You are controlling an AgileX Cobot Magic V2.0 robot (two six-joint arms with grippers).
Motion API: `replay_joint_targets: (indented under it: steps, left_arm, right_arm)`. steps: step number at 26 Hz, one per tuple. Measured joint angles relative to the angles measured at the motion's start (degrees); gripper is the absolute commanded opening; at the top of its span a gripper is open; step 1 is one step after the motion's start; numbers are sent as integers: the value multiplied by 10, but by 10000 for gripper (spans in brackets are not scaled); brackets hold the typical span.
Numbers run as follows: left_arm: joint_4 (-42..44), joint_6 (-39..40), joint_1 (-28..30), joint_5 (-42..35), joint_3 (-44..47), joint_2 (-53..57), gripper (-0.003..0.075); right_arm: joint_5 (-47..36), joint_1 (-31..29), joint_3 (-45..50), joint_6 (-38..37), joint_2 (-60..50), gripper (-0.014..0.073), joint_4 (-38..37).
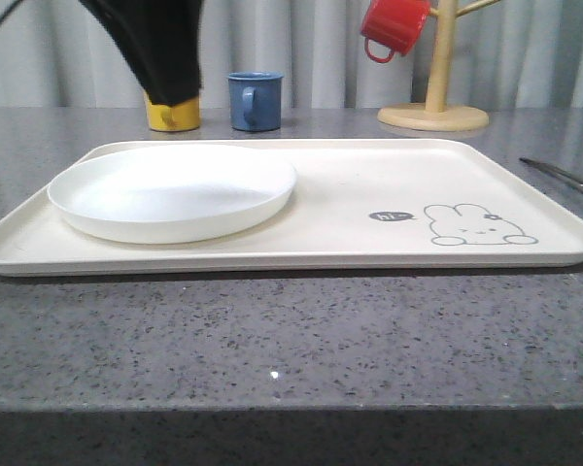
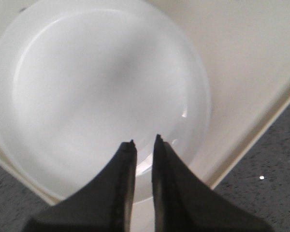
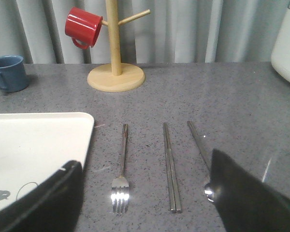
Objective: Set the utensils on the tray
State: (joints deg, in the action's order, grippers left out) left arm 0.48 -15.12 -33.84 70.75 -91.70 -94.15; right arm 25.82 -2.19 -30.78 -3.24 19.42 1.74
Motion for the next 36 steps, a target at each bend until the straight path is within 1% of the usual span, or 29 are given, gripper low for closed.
replay_joint_targets:
  steps: [4, 7, 12, 14, 18, 20, 23, 25, 27, 31, 36]
  left_arm:
    - [-13, 11, 80, 1, 24, 51, -18]
    - [-22, 19, 125, -9, 73, 111, -18]
    - [-26, 33, 193, -93, 197, 225, -18]
    - [-26, 34, 212, -145, 265, 281, -18]
    - [-26, 35, 222, -254, 397, 395, -18]
    - [-28, 35, 222, -318, 474, 471, -18]
    - [-31, 36, 222, -386, 563, 581, -18]
    - [-33, 36, 222, -416, 611, 655, -18]
    - [-38, 37, 222, -433, 647, 719, -18]
    - [-47, 37, 222, -452, 690, 815, -18]
    - [-51, 37, 222, -458, 704, 861, -18]
  right_arm:
    - [0, 0, 0, 0, 0, 570, 0]
    - [0, 0, 0, 0, 0, 570, 0]
    - [0, 0, 0, 0, 0, 570, 0]
    - [0, 0, 0, 0, 0, 570, 0]
    - [0, 0, 0, 0, 0, 570, 0]
    - [0, 0, 0, 0, 0, 570, 0]
    - [0, 0, 0, 0, 0, 570, 0]
    - [0, 0, 0, 0, 0, 570, 0]
    - [0, 0, 0, 0, 0, 570, 0]
    - [0, 0, 0, 0, 0, 570, 0]
    - [0, 0, 0, 0, 0, 570, 0]
